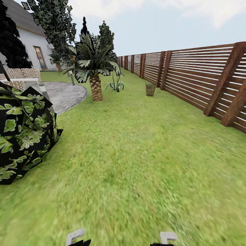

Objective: Take the three Easter eggs out of the wicker basket on the lawn in the garden, then place them on the lawn next to a single tree (choose any tree) so that all three eggs are next to the same tree and none are left in the basket.

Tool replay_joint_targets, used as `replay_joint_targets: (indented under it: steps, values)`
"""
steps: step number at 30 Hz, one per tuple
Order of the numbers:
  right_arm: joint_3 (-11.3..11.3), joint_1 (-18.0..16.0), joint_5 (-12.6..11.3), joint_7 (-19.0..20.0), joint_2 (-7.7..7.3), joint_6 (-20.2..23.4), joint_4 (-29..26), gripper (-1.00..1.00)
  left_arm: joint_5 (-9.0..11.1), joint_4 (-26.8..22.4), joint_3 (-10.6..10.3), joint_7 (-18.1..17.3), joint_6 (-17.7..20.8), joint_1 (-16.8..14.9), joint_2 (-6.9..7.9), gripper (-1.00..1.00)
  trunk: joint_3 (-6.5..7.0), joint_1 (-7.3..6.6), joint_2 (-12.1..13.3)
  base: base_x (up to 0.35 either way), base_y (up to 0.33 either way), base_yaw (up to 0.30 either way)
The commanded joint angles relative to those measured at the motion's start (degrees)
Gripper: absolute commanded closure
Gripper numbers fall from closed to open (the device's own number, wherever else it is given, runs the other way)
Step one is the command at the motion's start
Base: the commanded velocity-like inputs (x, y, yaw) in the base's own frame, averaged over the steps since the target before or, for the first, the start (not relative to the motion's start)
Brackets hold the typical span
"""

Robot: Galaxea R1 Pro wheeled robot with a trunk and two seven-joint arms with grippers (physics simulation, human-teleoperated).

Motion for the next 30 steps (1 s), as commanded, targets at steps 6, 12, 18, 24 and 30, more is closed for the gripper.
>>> replay_joint_targets:
  steps: [6, 12, 18, 24, 30]
  values:
    - [0.06, 1.95, -0.12, -0.13, -0.17, -0.45, 0.1, -1.0, 0.78, 1.38, 0.2, -0.27, 0.09, 0.0, -0.05, -1.0, -0.04, 0.01, -0.02, 0.227, 0.0, 0.0]
    - [0.06, 2.22, -0.21, -0.13, -0.52, -0.46, 0.12, -1.0, 0.95, 1.68, 0.3, -0.77, 0.08, 0.21, -0.83, -1.0, -0.04, 0.01, -0.02, 0.053, 0.0, 0.0]
    - [0.09, 2.23, -0.27, -0.13, -0.45, -0.46, 0.12, -1.0, 0.99, 3.57, 0.52, -0.37, 0.43, 0.22, -0.96, -1.0, 1.04, -1.3, 2.39, 0.002, 0.0, 0.0]
    - [0.09, 2.24, -0.32, -0.13, -0.44, -0.46, 0.12, -1.0, 0.87, 3.74, 0.48, -0.12, 0.61, 0.22, -1.28, -1.0, 2.12, -2.62, 4.79, 0.095, -0.051, 0.0]
    - [0.11, 3.36, -0.38, -0.13, -0.45, -0.46, 0.21, -1.0, 0.86, 3.95, 0.42, -0.1, 0.54, 0.22, -1.34, -1.0, 3.19, -3.94, 7.2, 0.272, -0.152, 0.0]
